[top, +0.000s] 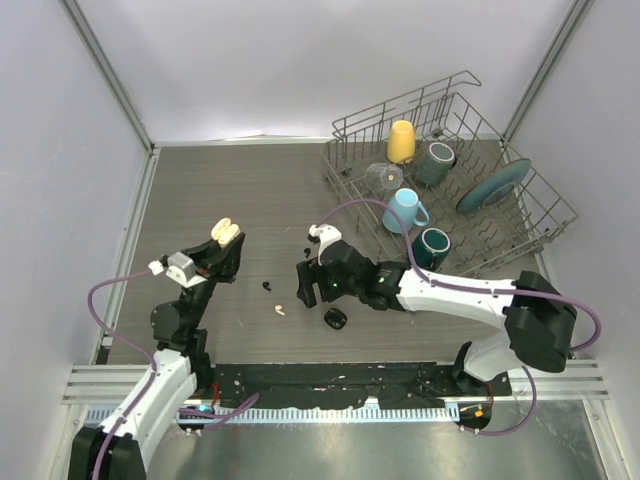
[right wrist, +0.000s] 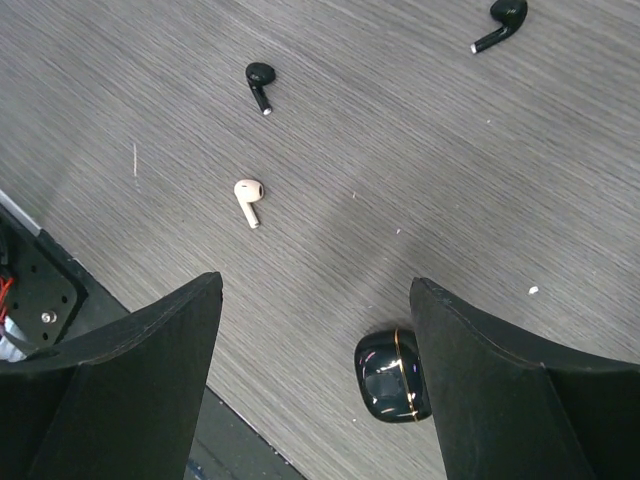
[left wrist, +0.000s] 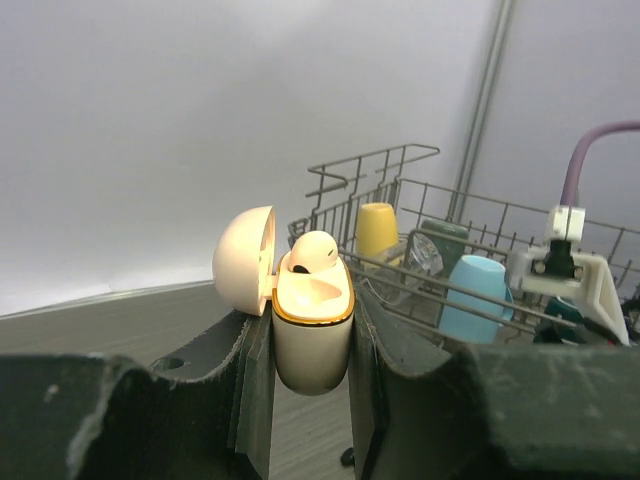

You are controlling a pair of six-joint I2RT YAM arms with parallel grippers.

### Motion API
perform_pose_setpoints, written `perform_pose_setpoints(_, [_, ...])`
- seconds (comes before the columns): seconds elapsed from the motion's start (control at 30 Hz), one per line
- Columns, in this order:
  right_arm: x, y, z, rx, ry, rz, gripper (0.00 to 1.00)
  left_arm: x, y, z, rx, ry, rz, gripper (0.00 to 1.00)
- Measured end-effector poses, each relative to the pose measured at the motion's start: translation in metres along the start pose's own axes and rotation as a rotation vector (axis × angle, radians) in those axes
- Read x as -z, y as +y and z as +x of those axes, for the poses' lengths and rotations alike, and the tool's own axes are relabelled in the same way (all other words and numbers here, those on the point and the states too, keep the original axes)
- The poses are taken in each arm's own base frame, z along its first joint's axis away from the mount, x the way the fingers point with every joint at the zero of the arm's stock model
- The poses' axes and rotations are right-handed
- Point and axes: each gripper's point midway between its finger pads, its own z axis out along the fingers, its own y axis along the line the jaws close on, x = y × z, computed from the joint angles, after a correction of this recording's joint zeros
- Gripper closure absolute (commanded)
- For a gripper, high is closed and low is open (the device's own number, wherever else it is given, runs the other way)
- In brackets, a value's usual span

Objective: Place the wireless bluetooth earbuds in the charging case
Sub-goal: Pick up the earbud from the center of the board.

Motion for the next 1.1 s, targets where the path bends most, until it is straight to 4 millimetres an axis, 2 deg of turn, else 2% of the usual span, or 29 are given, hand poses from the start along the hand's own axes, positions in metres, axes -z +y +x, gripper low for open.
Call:
perform_pose_setpoints(0.2, [-0.017, 0.007, 0.017, 0.026, 0.038, -0.002, 0.2, 0.005, 0.007, -0.018, -0.029, -0.055, -0.055, 1.0])
perform_pose_setpoints(0.4, [-0.043, 0.015, 0.035, 0.053, 0.095, 0.005, 0.23, 0.009, 0.01, -0.025, -0.039, -0.069, -0.083, 1.0])
perform_pose_setpoints(0.57, [-0.06, 0.023, 0.031, 0.054, 0.105, -0.005, 0.27, 0.013, 0.009, -0.029, -0.041, -0.078, -0.09, 1.0])
perform_pose_setpoints(0.77, [-0.071, 0.037, 0.027, 0.059, 0.106, -0.032, 0.31, 0.018, 0.009, -0.035, -0.044, -0.089, -0.1, 1.0])
perform_pose_setpoints(1.1, [-0.082, 0.049, 0.04, 0.073, 0.152, -0.051, 0.39, 0.021, 0.009, -0.032, -0.042, -0.076, -0.108, 1.0])
